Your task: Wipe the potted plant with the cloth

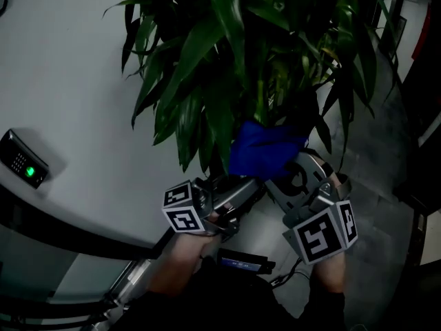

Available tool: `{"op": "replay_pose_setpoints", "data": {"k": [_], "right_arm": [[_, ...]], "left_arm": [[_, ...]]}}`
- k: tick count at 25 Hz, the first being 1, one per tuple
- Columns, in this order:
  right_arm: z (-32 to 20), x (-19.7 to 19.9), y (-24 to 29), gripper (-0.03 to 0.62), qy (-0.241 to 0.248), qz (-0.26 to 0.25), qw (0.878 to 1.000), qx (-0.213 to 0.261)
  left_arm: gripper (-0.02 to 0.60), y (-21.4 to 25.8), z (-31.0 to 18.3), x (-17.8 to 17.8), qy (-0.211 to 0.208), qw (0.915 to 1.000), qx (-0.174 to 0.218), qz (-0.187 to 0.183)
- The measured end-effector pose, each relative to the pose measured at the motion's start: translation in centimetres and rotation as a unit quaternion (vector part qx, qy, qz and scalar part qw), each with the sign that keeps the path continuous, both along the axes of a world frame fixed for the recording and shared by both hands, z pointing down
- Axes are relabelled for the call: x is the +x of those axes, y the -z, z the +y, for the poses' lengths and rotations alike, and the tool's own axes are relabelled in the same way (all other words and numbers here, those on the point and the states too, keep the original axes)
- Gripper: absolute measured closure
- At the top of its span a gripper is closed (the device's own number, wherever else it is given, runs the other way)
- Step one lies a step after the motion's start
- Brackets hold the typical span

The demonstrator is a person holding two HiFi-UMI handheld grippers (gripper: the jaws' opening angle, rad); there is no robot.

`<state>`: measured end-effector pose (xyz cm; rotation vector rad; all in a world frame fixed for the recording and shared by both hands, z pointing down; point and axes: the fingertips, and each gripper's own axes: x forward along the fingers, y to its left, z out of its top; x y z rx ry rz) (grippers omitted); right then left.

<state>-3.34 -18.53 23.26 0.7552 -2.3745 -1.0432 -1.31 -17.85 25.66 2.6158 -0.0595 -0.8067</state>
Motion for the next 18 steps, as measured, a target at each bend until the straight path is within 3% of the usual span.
{"op": "replay_pose_setpoints", "data": {"k": [6, 10, 14, 18], "right_arm": [[2.4, 0.1, 0.5, 0.519, 0.030, -0.012, 0.999, -0.030], [2.4, 0.7, 3.3, 0.519, 0.035, -0.051, 0.998, 0.002], [0.0, 2.1, 8.7, 0.519, -0.012, -0.115, 0.991, 0.068], [-4.1, 2.1, 9.1, 0.519, -0.077, -0.125, 0.988, 0.037]], "left_arm": [[0.524, 0.2, 1.5, -0.4, -0.018, 0.9991, 0.028, 0.025], [0.503, 0.6, 1.9, -0.7, -0.033, 0.9974, 0.025, 0.059], [0.503, 1.2, 2.2, -0.6, -0.027, 0.9970, 0.034, 0.064], [0.509, 1.1, 2.2, -0.1, -0.004, 0.9977, 0.055, 0.039]]}}
